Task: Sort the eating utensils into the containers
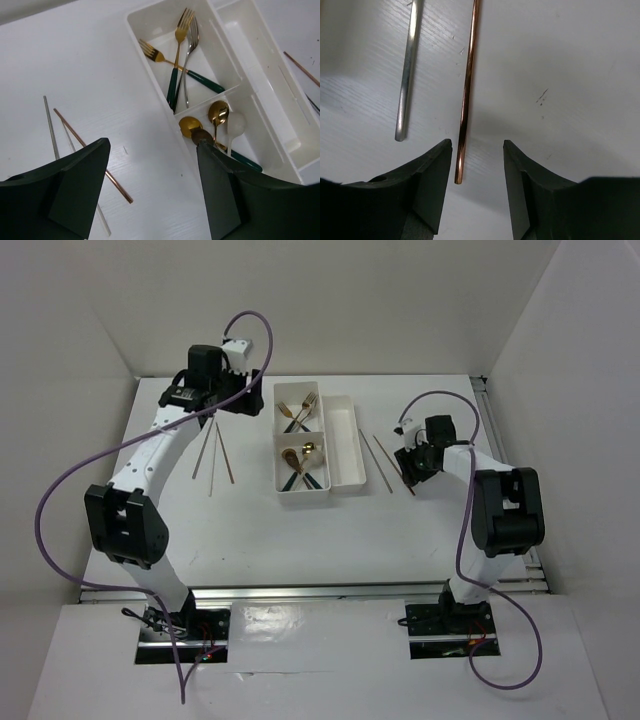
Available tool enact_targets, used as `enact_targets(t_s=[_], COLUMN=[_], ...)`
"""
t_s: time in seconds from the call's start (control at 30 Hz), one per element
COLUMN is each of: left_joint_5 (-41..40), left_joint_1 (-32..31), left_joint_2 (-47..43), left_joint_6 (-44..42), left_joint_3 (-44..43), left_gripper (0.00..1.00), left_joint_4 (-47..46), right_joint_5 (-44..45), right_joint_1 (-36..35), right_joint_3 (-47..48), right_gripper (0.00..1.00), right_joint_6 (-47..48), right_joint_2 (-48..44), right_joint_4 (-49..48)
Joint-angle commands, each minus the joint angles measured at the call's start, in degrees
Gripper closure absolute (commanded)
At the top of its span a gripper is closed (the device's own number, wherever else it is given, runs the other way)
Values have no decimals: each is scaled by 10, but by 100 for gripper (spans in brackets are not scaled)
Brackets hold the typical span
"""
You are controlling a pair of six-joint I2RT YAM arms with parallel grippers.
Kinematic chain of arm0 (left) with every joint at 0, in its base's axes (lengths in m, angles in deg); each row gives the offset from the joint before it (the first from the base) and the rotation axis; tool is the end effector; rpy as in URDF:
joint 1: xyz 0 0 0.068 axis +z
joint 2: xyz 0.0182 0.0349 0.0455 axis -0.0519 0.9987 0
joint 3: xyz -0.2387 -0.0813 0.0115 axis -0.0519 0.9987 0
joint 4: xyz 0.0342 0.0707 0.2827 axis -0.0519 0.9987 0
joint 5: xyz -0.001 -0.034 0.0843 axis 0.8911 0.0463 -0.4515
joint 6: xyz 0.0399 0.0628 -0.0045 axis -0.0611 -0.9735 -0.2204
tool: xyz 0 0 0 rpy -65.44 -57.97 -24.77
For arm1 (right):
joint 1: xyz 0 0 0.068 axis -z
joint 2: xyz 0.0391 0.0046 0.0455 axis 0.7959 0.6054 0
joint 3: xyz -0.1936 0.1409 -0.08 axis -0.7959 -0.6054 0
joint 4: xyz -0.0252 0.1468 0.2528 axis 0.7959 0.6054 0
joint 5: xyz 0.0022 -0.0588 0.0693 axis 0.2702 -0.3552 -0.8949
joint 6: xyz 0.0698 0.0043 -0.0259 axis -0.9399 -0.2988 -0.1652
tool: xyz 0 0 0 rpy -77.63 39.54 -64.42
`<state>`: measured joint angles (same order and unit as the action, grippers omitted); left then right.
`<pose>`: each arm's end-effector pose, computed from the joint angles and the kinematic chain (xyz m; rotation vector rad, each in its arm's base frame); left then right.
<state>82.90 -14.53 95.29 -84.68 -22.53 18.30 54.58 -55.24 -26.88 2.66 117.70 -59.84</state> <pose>0.4445 -0.0988 0.3380 0.2275 2.0536 -0.2890 0.3799 0.0315 0.1097 -0.7455 2.4375 0.1410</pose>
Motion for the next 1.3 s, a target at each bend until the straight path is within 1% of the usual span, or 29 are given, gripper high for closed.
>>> enact_targets(t_s=[0.0, 0.03, 0.27, 0.33, 0.37, 0.4, 0.5, 0.53, 0.6, 0.63, 0.67, 0.83, 0.9, 0.97, 1.0, 1.07, 1.1, 1.13, 1.17, 1.2, 1.27], left_joint_5=[10, 10, 10, 10, 15, 15, 21, 26, 26, 26, 26, 26, 26, 21, -5, -52, -69, -110, -136, -154, -163], left_joint_1=[13, 13, 46, 53, 59, 65, 76, 76, 82, 82, 82, 82, 82, 82, 82, 82, 76, 76, 61, 61, 61], left_joint_2=[-23, -23, -7, -2, -2, 3, 9, 16, 16, 21, 21, 27, 27, 27, 27, 14, 9, -2, -2, -11, -18], left_joint_6=[4, 4, 10, 10, 16, 16, 16, 21, 21, 21, 21, 16, 16, 16, 26, 42, 42, 42, 49, 49, 55], left_joint_3=[5, 5, 5, -1, -1, -1, -12, -12, -18, -18, -24, -31, -31, -31, -15, 5, 17, 38, 48, 57, 78], left_gripper=[16, 15, 15, 16, 16, 16, 16, 16, 16, 16, 16, 16, 17, 19, 20, 20, 20, 14, 4, 0, 0], left_joint_4=[-4, 2, 13, 14, 14, 19, 24, 24, 24, 24, 24, 24, 24, 24, 17, -1, -8, -8, -8, -17, -17], right_joint_5=[-2, -2, -10, -10, -5, -5, 1, 6, 11, 16, 22, 22, 22, 22, 11, -3, -18, -25, -25, -41, -50], right_joint_1=[-4, -4, -9, -9, -9, -9, -15, -21, -21, -21, -21, -21, -21, -21, -21, -21, -26, -26, -26, -32, -32], right_joint_3=[4, 10, 15, 20, 20, 20, 20, 20, 20, 20, 20, 4, 3, 23, 36, 88, 109, 153, 175, 192, 223], right_gripper=[46, 46, 45, 48, 48, 53, 60, 70, 81, 87, 100, 100, 100, 100, 100, 100, 100, 100, 100, 100, 100], right_joint_6=[9, 4, -9, -9, -9, -9, -9, -9, -4, -3, -3, 2, -5, -22, -44, -80, -119, -138, -155, -172, -219], right_joint_2=[33, 39, 82, 99, 99, 106, 111, 111, 117, 123, 123, 136, 119, 96, 88, 65, 59, 53, 45, 40, 23], right_joint_4=[-2, -2, -7, -7, -7, -7, -7, -7, -1, 7, 7, 21, 14, 8, 8, 13, 21, 26, 33, 33, 14])
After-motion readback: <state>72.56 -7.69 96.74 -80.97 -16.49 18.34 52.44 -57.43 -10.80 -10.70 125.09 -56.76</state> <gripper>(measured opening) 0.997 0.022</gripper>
